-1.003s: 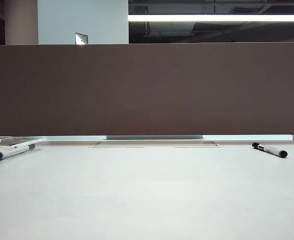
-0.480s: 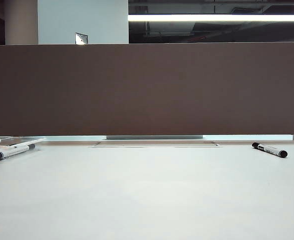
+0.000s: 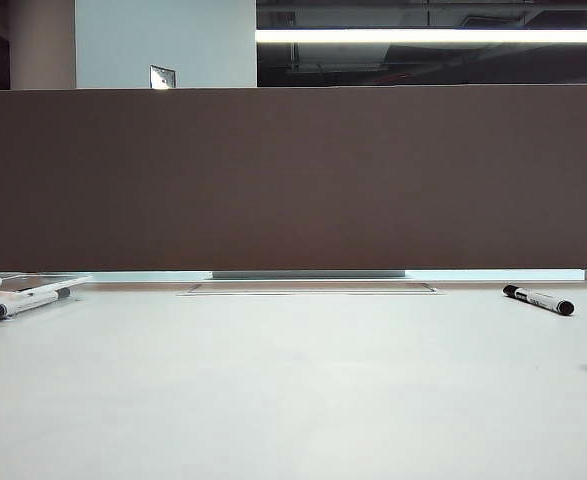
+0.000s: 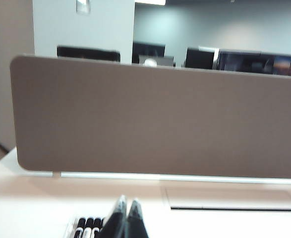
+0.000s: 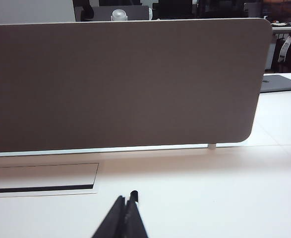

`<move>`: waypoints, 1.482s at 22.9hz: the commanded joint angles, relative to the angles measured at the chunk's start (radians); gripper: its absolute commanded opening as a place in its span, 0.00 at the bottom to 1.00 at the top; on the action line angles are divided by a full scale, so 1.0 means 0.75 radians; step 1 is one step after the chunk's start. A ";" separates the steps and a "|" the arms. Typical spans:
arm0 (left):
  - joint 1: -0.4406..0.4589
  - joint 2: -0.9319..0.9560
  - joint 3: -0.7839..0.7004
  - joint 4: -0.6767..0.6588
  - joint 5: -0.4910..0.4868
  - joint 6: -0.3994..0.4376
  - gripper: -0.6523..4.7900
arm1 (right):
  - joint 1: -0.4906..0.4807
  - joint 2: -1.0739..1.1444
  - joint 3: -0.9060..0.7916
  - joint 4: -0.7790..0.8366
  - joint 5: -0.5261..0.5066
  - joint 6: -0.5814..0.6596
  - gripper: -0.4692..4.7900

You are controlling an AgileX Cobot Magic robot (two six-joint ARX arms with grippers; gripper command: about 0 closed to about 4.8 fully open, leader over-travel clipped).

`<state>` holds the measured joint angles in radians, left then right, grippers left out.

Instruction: Pick up the black marker on the right and put it into the packaging box on the left, making sure the marker fit the shape of the box's grooves.

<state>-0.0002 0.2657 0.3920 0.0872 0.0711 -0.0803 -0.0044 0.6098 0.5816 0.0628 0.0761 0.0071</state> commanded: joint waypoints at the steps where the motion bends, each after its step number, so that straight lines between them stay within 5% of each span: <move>1: -0.003 0.163 0.086 0.026 0.006 0.008 0.11 | 0.002 0.092 0.080 0.031 0.000 0.001 0.09; 6: -0.052 0.421 0.233 0.025 0.006 0.008 0.11 | 0.002 0.223 0.169 0.022 -0.009 0.001 0.09; 13: -0.326 0.680 0.371 0.013 0.007 0.008 0.11 | 0.002 0.409 0.288 0.013 -0.022 0.001 0.09; 20: -0.571 0.733 0.400 -0.197 0.007 0.013 0.11 | 0.003 0.572 0.372 -0.050 -0.101 0.001 0.09; 34: -0.595 0.733 0.402 -0.272 0.008 0.062 0.11 | 0.001 1.101 0.902 -0.554 -0.175 0.001 0.09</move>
<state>-0.4461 0.8181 0.6888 -0.1310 0.0753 -0.0380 -0.0029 1.4197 1.2274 -0.3351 -0.0536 0.0071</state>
